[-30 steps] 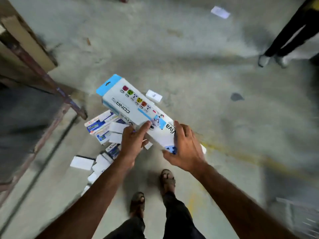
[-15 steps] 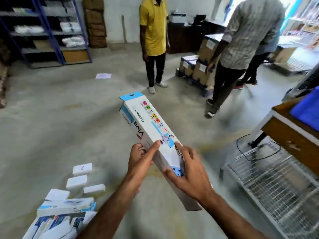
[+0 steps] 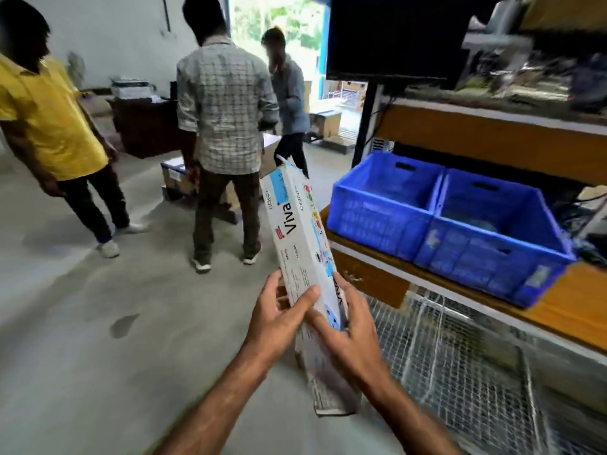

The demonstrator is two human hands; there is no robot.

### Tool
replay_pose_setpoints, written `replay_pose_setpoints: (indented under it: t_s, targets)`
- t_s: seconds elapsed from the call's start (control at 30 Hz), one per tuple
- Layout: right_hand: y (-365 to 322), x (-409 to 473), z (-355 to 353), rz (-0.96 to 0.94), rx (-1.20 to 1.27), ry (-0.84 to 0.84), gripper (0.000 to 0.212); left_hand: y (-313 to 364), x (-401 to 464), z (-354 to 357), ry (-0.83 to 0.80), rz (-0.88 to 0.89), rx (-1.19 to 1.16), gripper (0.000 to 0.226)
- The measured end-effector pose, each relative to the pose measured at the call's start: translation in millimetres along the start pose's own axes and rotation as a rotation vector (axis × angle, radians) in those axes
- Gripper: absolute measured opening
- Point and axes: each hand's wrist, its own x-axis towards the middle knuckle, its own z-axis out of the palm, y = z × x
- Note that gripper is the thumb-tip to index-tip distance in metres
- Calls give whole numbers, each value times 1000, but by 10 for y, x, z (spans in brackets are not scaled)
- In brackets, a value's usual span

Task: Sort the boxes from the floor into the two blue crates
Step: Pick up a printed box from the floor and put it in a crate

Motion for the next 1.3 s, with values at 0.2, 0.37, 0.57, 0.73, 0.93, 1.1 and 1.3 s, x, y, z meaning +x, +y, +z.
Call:
replay_pose_setpoints:
  t_s: [0.2, 0.37, 0.57, 0.73, 0.93, 1.1, 1.3]
  targets:
    - [290, 547, -863, 114, 112, 219, 75, -41, 589, 1138, -196, 28, 17, 42]
    - [500, 1028, -1437, 221, 196, 360, 87, -33, 1062, 1937, -341, 85, -3, 62]
    - [667, 1765, -2111, 229, 146, 515, 81, 28, 1769, 2822, -574, 84, -108, 58]
    - [785, 2396, -2579, 254, 139, 626, 72, 131, 2329, 3449, -713, 110, -129, 49]
    - [1001, 2989, -3035, 335, 90, 726, 76, 170, 2870, 4144, -757, 131, -97, 46]
    - [1219, 3482, -3482, 412, 38, 798, 75, 184, 3192, 4671, -685, 41, -131, 42]
    - [1580, 4029, -3877, 466, -97, 717, 88, 56, 3649, 5219, -613, 46, -36, 43]
